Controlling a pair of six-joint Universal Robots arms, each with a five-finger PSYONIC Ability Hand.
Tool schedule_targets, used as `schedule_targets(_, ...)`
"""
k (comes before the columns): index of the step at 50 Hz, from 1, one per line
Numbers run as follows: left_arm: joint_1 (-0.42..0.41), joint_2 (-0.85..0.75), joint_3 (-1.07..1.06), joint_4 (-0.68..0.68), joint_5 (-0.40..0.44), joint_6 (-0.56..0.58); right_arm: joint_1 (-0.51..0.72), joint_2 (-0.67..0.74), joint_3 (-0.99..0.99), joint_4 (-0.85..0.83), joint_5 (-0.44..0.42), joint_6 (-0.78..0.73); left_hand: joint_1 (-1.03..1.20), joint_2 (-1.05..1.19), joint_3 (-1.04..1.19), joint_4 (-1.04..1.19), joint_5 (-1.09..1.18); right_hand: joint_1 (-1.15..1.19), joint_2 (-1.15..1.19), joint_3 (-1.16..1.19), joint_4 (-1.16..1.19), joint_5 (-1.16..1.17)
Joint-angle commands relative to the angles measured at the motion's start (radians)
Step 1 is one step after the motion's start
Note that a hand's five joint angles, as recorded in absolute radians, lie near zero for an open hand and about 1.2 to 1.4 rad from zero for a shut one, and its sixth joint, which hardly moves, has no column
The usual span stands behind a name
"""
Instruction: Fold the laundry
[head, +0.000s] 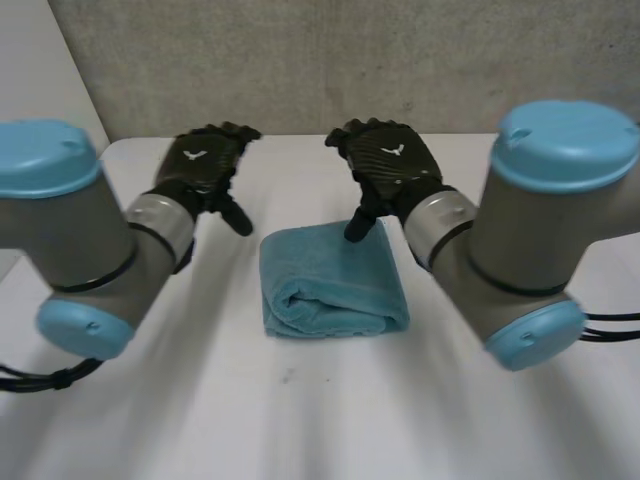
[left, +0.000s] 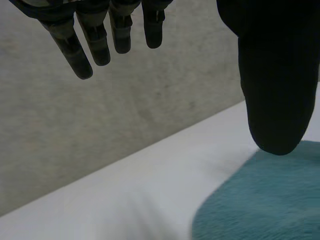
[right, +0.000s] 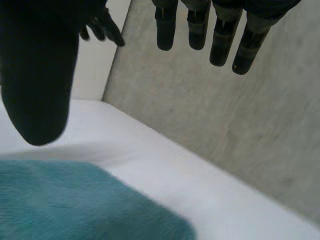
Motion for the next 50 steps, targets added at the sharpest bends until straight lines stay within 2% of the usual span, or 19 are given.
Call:
schedule_targets(1,-0.052,-0.168,0.109,-0.152,0.006,-0.031,-0.130,0.189,-0.022,0.160,-0.191,0.133,-0.004,-0.015,-0.026,-0.016,-0.031,-0.034,-0.045,-0.041,-0.059,-0.062)
schedule_targets(8,-0.058,-0.248,0.060,-0.167,0.002,-0.029,-0.149,0.282,-0.046,0.195,-0.139,0.115,-0.004,-0.015,-0.026,-0.016,-0.031,-0.034,-0.045,-0.041,-0.059,-0.062)
schedule_targets(12,-0.055,-0.251,0.043,-0.167,0.006,-0.026,-0.158,0.283,-0.046,0.203,-0.100,0.070,-0.007,-0.018,-0.028,-0.019,-0.034,-0.034,-0.045,-0.041,-0.059,-0.062)
schedule_targets(16,-0.049,-0.236,0.038,-0.172,0.006,-0.020,-0.153,0.268,-0.046,0.201,-0.097,0.040,-0.012,-0.024,-0.034,-0.025,-0.040,-0.034,-0.045,-0.041,-0.059,-0.062)
schedule_targets(19,-0.046,-0.182,0.049,-0.173,0.008,-0.006,-0.150,0.212,-0.047,0.197,-0.097,0.047,-0.012,-0.024,-0.034,-0.025,-0.040,-0.034,-0.045,-0.041,-0.059,-0.062)
schedule_targets(24,-0.046,-0.075,0.084,-0.176,0.009,0.003,-0.156,0.012,-0.047,0.192,-0.093,0.053,-0.015,-0.027,-0.037,-0.027,-0.043,-0.034,-0.045,-0.041,-0.059,-0.062)
schedule_targets(26,-0.044,-0.004,0.112,-0.195,0.009,0.002,-0.158,-0.011,-0.047,0.191,-0.091,0.057,-0.015,-0.027,-0.037,-0.027,-0.043,-0.034,-0.045,-0.041,-0.059,-0.062)
schedule_targets(32,-0.023,0.117,0.173,-0.282,0.006,-0.004,-0.198,-0.181,-0.052,0.191,0.016,0.083,-0.018,-0.030,-0.040,-0.030,-0.046,-0.034,-0.045,-0.041,-0.059,-0.062)
schedule_targets(33,0.005,0.163,0.187,-0.325,0.005,-0.006,-0.207,-0.198,-0.050,0.191,0.032,0.083,-0.018,-0.030,-0.040,-0.030,-0.046,-0.034,-0.045,-0.041,-0.059,-0.062)
schedule_targets(38,0.040,0.215,0.190,-0.371,0.005,-0.006,-0.253,-0.284,-0.038,0.198,0.061,0.069,-0.015,-0.027,-0.037,-0.027,-0.043,-0.034,-0.045,-0.041,-0.059,-0.062)
schedule_targets(41,0.066,0.258,0.184,-0.425,0.005,-0.004,-0.270,-0.301,-0.018,0.198,0.067,0.050,-0.019,-0.030,-0.041,-0.031,-0.047,-0.034,-0.045,-0.041,-0.059,-0.062)
schedule_targets(50,0.072,0.273,0.145,-0.428,0.005,-0.001,-0.293,-0.304,-0.001,0.197,0.070,0.003,-0.019,-0.030,-0.041,-0.031,-0.047,-0.034,-0.045,-0.041,-0.059,-0.062)
